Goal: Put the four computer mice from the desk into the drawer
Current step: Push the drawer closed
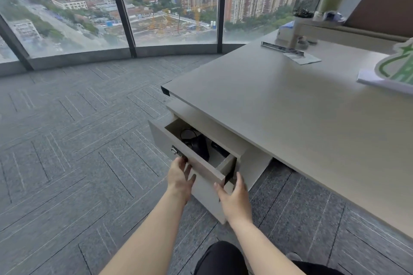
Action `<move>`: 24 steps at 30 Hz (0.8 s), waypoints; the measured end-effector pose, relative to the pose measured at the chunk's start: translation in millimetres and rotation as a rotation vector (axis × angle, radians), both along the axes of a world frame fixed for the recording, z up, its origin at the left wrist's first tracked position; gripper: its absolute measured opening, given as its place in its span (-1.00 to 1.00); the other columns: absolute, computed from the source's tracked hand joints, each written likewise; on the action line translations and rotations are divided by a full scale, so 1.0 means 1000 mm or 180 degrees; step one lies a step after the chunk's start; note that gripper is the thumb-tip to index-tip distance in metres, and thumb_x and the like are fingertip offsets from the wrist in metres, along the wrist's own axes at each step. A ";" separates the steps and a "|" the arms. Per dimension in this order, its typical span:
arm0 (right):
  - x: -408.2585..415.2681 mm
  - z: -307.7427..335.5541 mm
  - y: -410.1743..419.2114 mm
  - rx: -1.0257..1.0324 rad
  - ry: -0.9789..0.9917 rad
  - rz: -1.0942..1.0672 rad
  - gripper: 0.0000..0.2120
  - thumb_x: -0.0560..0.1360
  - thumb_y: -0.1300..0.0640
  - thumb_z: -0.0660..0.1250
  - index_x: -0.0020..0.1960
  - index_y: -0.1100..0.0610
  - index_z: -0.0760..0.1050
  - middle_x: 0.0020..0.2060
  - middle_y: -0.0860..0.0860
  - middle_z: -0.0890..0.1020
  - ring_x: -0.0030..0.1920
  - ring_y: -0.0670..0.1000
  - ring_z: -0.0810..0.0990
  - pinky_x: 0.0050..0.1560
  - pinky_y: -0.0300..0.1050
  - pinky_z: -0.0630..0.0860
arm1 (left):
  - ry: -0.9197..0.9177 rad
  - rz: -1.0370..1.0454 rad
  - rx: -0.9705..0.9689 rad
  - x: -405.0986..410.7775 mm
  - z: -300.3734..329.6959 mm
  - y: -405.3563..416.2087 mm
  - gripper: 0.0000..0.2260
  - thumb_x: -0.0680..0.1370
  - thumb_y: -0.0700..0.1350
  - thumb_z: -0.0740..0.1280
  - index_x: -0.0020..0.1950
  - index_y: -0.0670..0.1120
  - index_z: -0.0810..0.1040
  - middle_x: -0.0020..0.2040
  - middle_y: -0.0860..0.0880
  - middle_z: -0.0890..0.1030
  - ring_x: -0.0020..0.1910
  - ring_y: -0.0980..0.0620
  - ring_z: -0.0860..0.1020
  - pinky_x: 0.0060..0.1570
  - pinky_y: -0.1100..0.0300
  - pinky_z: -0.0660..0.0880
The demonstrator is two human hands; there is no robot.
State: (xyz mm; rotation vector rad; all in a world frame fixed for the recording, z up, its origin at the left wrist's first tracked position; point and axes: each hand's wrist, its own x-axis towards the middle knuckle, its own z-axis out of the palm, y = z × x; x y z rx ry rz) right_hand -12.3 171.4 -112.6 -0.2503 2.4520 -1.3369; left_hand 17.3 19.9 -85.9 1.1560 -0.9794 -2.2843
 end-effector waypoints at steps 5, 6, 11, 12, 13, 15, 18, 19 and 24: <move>-0.039 -0.009 -0.004 0.0036 0.0044 -0.0217 -0.22 0.50 -0.15 0.37 0.56 0.08 0.10 0.48 0.12 0.36 0.34 0.16 0.50 0.20 0.02 0.55 | 0.0069 -0.0104 0.0188 -0.040 -0.009 -0.003 -0.62 0.63 0.04 0.05 0.27 -0.11 0.51 0.35 -0.06 0.53 0.37 -0.02 0.44 0.37 -0.05 0.31; -0.045 -0.010 -0.005 0.0034 0.0063 -0.0281 -0.24 0.49 -0.14 0.38 0.55 0.09 0.14 0.44 0.12 0.41 0.31 0.16 0.54 0.17 0.02 0.57 | 0.0081 -0.0136 0.0237 -0.046 -0.011 -0.003 -0.58 0.63 0.05 0.03 0.33 -0.12 0.49 0.37 -0.05 0.52 0.39 -0.01 0.43 0.36 -0.03 0.30; -0.069 -0.020 -0.006 -0.0023 0.0195 -0.0502 -0.41 0.47 -0.15 0.39 0.40 0.07 0.33 0.24 0.09 0.61 0.15 0.13 0.63 0.05 0.06 0.61 | 0.0210 -0.0340 0.0310 -0.069 -0.011 -0.001 -0.51 0.65 0.08 -0.04 0.49 -0.11 0.34 0.49 -0.04 0.38 0.49 -0.01 0.31 0.48 -0.05 0.18; -0.072 -0.020 -0.005 -0.0026 0.0224 -0.0522 -0.43 0.47 -0.15 0.39 0.38 0.08 0.35 0.22 0.08 0.62 0.14 0.13 0.64 0.03 0.07 0.62 | 0.0221 -0.0356 0.0306 -0.072 -0.010 0.000 -0.51 0.65 0.08 -0.05 0.50 -0.11 0.32 0.51 -0.03 0.36 0.50 0.00 0.29 0.49 -0.05 0.16; -0.074 -0.021 -0.005 -0.0027 0.0254 -0.0532 -0.43 0.47 -0.16 0.39 0.36 0.08 0.36 0.21 0.08 0.62 0.13 0.14 0.64 0.02 0.09 0.62 | 0.0232 -0.0351 0.0297 -0.075 -0.011 0.001 -0.50 0.65 0.09 -0.05 0.52 -0.11 0.29 0.52 -0.03 0.34 0.51 0.00 0.28 0.50 -0.05 0.15; -0.077 -0.024 -0.004 0.0019 0.0273 -0.0501 -0.44 0.46 -0.18 0.39 0.34 0.07 0.37 0.20 0.08 0.64 0.13 0.14 0.65 0.01 0.11 0.63 | 0.0225 -0.0317 0.0315 -0.078 -0.011 0.002 -0.49 0.65 0.09 -0.04 0.52 -0.11 0.27 0.53 -0.03 0.32 0.51 0.01 0.27 0.50 -0.05 0.15; -0.080 -0.024 -0.005 0.0133 0.0313 -0.0471 -0.45 0.48 -0.15 0.39 0.34 0.11 0.39 0.22 0.09 0.64 0.15 0.15 0.64 0.05 0.08 0.60 | 0.0150 -0.0291 0.0271 -0.080 -0.014 -0.001 -0.50 0.65 0.11 -0.02 0.47 -0.12 0.34 0.50 -0.03 0.37 0.47 0.00 0.34 0.47 -0.04 0.22; -0.081 -0.023 -0.004 0.0175 0.0317 -0.0460 -0.46 0.48 -0.14 0.39 0.35 0.12 0.39 0.23 0.09 0.63 0.17 0.16 0.64 0.06 0.06 0.59 | 0.0127 -0.0326 0.0262 -0.079 -0.012 -0.003 -0.50 0.65 0.12 -0.02 0.47 -0.12 0.35 0.49 -0.03 0.37 0.47 -0.01 0.35 0.46 -0.03 0.23; -0.069 0.001 0.008 0.0661 -0.0122 -0.0255 -0.45 0.53 -0.08 0.31 0.45 0.13 0.35 0.27 0.10 0.60 0.23 0.14 0.59 0.10 -0.02 0.53 | -0.0119 -0.0427 0.0017 -0.063 -0.006 0.006 -0.49 0.65 0.12 -0.01 0.48 -0.14 0.34 0.48 -0.08 0.39 0.45 -0.09 0.36 0.41 -0.01 0.28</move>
